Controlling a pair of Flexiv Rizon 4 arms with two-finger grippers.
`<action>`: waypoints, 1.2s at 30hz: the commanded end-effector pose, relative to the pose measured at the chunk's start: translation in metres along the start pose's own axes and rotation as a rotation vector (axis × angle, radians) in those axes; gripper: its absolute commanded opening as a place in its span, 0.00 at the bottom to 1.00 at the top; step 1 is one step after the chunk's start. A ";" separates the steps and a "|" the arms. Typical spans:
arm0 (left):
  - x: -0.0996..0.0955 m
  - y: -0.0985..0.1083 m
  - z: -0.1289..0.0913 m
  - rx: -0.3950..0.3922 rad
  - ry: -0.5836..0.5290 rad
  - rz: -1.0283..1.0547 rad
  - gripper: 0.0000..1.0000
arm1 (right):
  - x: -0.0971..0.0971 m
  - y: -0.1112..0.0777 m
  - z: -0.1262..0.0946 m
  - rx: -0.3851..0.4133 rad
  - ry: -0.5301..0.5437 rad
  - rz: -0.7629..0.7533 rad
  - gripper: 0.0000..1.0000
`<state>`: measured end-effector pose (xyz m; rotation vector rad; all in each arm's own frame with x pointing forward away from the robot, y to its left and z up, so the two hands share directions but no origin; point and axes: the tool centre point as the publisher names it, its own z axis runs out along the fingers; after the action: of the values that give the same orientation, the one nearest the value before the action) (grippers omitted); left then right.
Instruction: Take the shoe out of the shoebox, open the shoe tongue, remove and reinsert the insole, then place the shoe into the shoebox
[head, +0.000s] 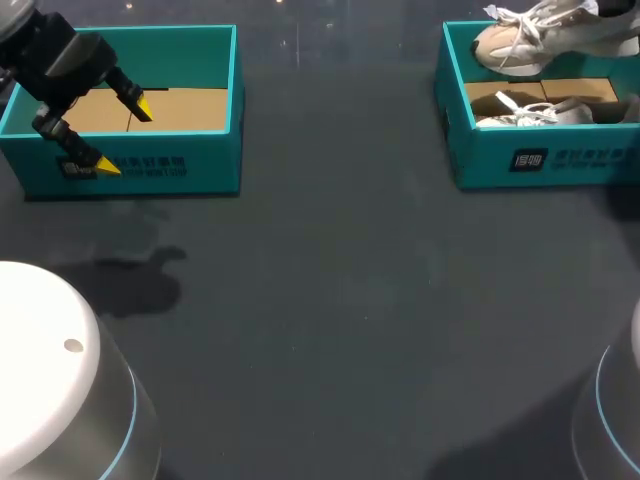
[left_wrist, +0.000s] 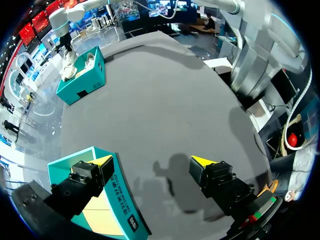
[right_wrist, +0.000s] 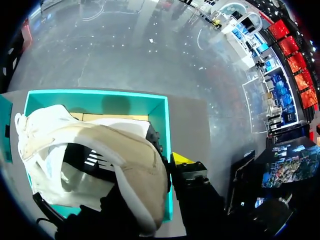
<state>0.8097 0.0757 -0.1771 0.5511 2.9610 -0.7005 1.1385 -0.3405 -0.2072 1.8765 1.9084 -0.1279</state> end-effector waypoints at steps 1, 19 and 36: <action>0.000 0.000 0.000 -0.003 0.002 0.000 1.00 | 0.005 0.007 0.004 0.017 -0.015 0.005 0.00; 0.000 0.000 0.000 -0.003 0.002 0.000 1.00 | 0.020 0.011 0.032 0.094 -0.037 0.027 0.00; 0.000 0.000 0.000 -0.003 0.002 0.000 1.00 | 0.035 0.004 0.056 0.123 0.001 0.015 0.00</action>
<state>0.8097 0.0757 -0.1771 0.5511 2.9610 -0.7005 1.1527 -0.3274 -0.2660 1.9643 1.9214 -0.2421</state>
